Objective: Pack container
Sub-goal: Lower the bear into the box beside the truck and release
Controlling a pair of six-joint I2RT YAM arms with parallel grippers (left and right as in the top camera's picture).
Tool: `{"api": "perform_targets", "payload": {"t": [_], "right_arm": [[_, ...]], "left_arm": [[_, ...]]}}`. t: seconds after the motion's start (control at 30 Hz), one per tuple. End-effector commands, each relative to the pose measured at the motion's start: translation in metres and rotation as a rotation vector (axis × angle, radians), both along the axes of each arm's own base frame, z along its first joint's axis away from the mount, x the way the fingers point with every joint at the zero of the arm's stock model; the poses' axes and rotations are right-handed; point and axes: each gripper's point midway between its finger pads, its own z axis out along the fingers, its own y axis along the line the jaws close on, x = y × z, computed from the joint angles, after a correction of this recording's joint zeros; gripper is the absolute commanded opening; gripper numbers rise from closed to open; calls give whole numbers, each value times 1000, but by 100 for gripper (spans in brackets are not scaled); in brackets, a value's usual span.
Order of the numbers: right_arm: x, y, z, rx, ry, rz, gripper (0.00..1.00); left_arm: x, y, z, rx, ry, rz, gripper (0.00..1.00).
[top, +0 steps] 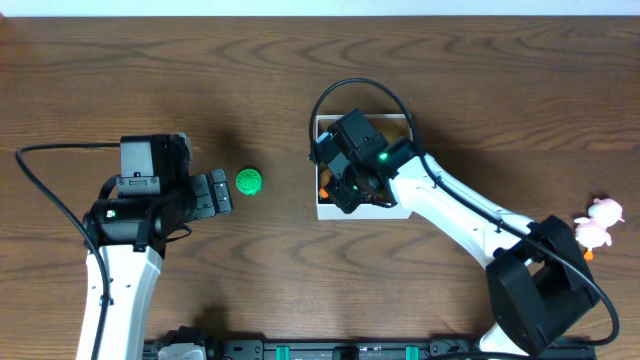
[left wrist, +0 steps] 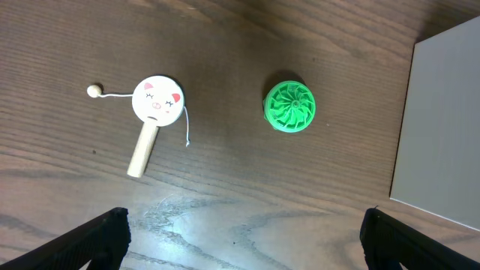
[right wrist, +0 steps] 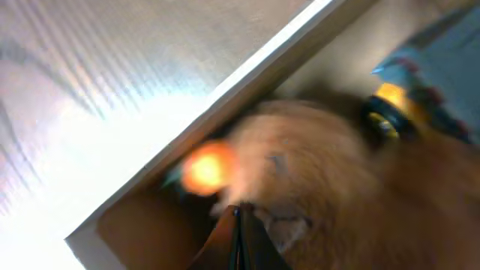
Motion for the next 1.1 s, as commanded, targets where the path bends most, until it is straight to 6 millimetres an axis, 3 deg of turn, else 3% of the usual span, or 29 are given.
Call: {"api": "perform_targets", "payload": {"t": [0.0, 0.13, 0.23, 0.37, 0.47, 0.5, 0.57, 0.67, 0.7, 0.73, 0.77, 0.87, 0.97, 1.07], "right_arm": [[-3, 0, -10, -12, 8, 68, 4], [18, -13, -6, -81, -72, -23, 6], [30, -16, 12, -90, -142, -52, 7], [54, -25, 53, -85, -278, -162, 7], [72, -48, 90, -67, -378, -337, 9], [78, -61, 103, -58, -406, -416, 10], [84, -89, 125, -31, -436, -560, 34], [87, -135, 150, 12, -445, -731, 41], [87, -156, 157, 18, -446, -798, 49], [85, -178, 163, 19, -443, -869, 68], [84, -197, 166, 17, -438, -929, 75], [73, -261, 170, -21, -413, -1094, 78], [58, -326, 161, -73, -361, -1267, 89], [41, -374, 147, -134, -298, -1402, 92]], "left_arm": [[1, 0, 0, -4, 2, 6, 98], [0, 0, 0, -4, 4, 6, 98], [0, 0, 0, -4, 4, 6, 98], [0, 0, 0, -4, 4, 6, 98], [0, 0, 0, -4, 4, 6, 98], [0, 0, 0, -4, 4, 6, 98], [0, 0, 0, -4, 3, 6, 98], [0, 0, 0, -4, 4, 6, 98], [0, 0, 0, -4, 4, 6, 98], [1, 0, 0, -4, 3, 6, 98], [1, 0, 0, -4, 3, 6, 98], [1, 0, 0, -4, 0, 6, 98], [2, 0, 1, -4, -2, 6, 98], [2, 0, 1, -4, -3, 6, 98]]}}
